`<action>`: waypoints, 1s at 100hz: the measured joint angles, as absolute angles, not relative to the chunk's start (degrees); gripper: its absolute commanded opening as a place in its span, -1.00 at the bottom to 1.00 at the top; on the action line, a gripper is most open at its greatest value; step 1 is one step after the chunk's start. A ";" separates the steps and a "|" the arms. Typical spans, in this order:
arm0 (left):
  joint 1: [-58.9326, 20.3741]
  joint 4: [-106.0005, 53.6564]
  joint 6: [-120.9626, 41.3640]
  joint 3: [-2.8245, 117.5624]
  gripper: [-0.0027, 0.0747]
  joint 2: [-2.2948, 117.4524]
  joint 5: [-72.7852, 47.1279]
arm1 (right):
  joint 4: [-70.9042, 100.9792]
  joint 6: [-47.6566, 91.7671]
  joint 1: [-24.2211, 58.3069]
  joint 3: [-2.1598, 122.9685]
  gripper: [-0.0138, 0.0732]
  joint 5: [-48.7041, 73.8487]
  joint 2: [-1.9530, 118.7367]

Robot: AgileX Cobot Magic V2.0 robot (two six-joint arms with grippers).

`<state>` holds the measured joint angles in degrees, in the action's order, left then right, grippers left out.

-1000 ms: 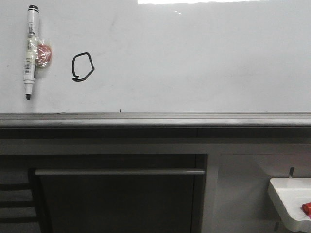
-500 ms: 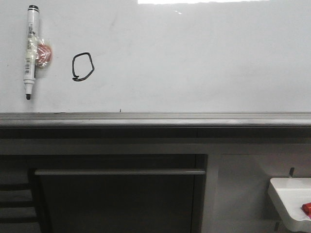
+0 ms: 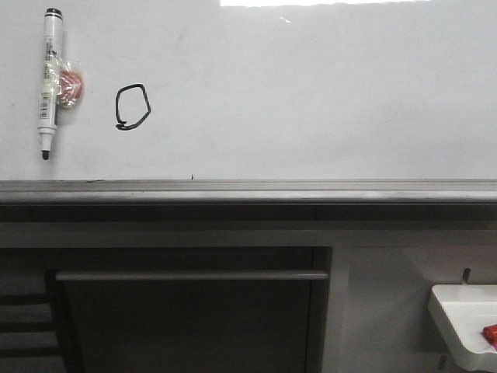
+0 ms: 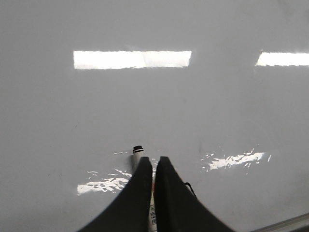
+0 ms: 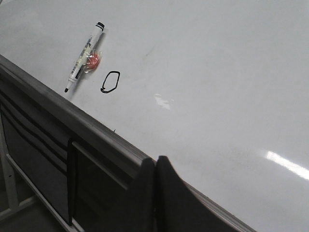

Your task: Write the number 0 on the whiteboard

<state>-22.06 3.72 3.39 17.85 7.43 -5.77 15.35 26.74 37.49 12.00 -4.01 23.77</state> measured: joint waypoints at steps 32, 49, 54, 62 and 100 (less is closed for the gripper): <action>-9.04 -3.37 -5.79 15.24 -0.98 4.53 -6.30 | 15.35 26.74 37.49 12.00 -0.81 -4.01 23.77; -3.41 -4.30 -6.01 11.45 -0.98 1.89 -8.72 | 15.35 26.74 37.49 12.00 -0.81 -4.01 23.77; -2.03 -4.44 -6.04 10.28 -0.98 1.29 -9.77 | 15.35 26.74 37.49 12.00 -0.81 -4.01 23.77; -0.42 -4.43 -6.14 8.42 -0.98 0.19 -11.68 | 15.35 26.74 37.49 12.00 -0.81 -4.01 23.77; 0.85 -2.27 -6.17 0.00 -0.98 -0.22 -15.68 | 15.35 26.74 37.49 12.00 -0.81 -4.01 23.77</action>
<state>0.85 -2.27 -6.17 0.00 -0.22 -15.68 15.35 26.74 37.49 12.00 -4.01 23.77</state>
